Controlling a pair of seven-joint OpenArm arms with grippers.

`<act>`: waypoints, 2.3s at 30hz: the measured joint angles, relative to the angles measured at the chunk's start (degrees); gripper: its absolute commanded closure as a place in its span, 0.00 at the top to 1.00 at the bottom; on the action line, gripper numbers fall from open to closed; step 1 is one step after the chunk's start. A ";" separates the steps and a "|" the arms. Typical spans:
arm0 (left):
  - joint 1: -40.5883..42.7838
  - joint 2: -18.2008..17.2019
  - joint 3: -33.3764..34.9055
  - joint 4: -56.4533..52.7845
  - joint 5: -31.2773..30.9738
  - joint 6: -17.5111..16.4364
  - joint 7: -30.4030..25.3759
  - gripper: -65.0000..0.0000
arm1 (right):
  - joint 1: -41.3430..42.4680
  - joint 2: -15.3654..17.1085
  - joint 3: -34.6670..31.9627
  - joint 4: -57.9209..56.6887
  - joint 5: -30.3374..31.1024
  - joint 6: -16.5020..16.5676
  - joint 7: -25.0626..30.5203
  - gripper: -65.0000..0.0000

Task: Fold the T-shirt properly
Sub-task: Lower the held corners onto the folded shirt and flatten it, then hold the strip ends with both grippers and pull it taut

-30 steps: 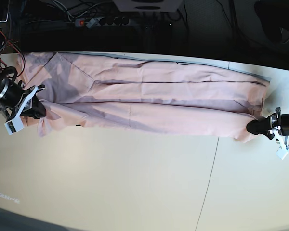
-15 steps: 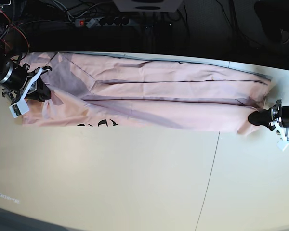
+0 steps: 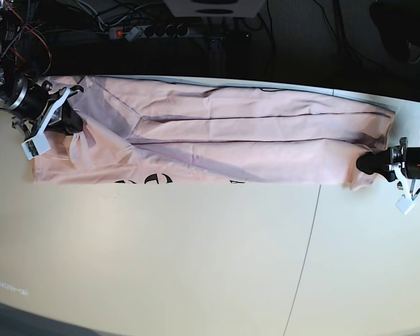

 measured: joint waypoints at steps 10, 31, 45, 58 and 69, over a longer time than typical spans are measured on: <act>0.00 -0.02 0.00 0.07 0.00 0.00 0.02 0.49 | 0.50 -0.46 0.02 -0.85 -4.72 -0.09 3.48 0.58; -0.15 -6.64 0.02 6.64 -0.02 -0.02 0.22 0.43 | 3.45 -1.77 1.73 5.68 4.48 -0.07 0.63 0.00; 1.33 -6.49 0.02 6.67 -0.09 -0.02 0.02 0.59 | 4.17 -2.03 -10.25 -3.04 -10.93 -0.09 8.44 0.00; 6.47 -5.51 0.02 6.67 3.93 0.00 -3.48 0.61 | 5.40 -2.03 -10.27 -7.41 -10.64 -0.09 8.57 0.00; 6.19 -5.22 0.00 6.69 9.29 0.04 -6.54 0.71 | 5.40 -2.03 -10.27 -7.43 -9.77 -0.09 7.10 0.00</act>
